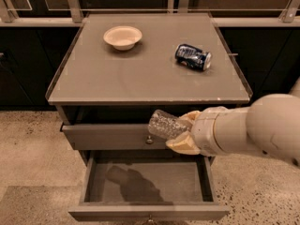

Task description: Pick water bottle from middle drawer and place on counter

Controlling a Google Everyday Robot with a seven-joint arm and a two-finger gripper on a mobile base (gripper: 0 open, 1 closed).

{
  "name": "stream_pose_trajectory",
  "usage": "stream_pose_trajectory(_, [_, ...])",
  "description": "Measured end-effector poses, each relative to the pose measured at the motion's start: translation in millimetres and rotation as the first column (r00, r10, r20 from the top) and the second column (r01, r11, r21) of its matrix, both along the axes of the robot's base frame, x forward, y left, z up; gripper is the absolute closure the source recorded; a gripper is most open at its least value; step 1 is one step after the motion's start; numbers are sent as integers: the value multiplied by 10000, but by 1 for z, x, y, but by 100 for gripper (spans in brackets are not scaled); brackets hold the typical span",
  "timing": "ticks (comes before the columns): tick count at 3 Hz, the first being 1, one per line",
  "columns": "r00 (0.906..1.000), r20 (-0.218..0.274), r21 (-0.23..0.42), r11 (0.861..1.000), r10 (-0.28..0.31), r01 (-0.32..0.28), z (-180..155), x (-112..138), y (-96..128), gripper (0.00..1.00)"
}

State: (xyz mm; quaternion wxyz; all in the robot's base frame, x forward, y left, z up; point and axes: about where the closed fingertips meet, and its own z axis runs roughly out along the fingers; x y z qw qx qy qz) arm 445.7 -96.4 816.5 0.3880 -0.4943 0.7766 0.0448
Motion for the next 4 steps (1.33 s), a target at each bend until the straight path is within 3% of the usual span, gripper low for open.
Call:
stream_pose_trajectory(1, [9936,1,-283,9932,1131,-1131,2,45,22,100])
stream_pose_trajectory(2, [9759,388,-710,9748,2146,-2115,30,98,45,100])
stream_pose_trajectory(3, [9568,966,-1333,9562,2742,-2605,77,131,58,100])
stream_pose_trajectory(4, [9443,1073,-1597,9429,3110,-2924,96,147,64,100])
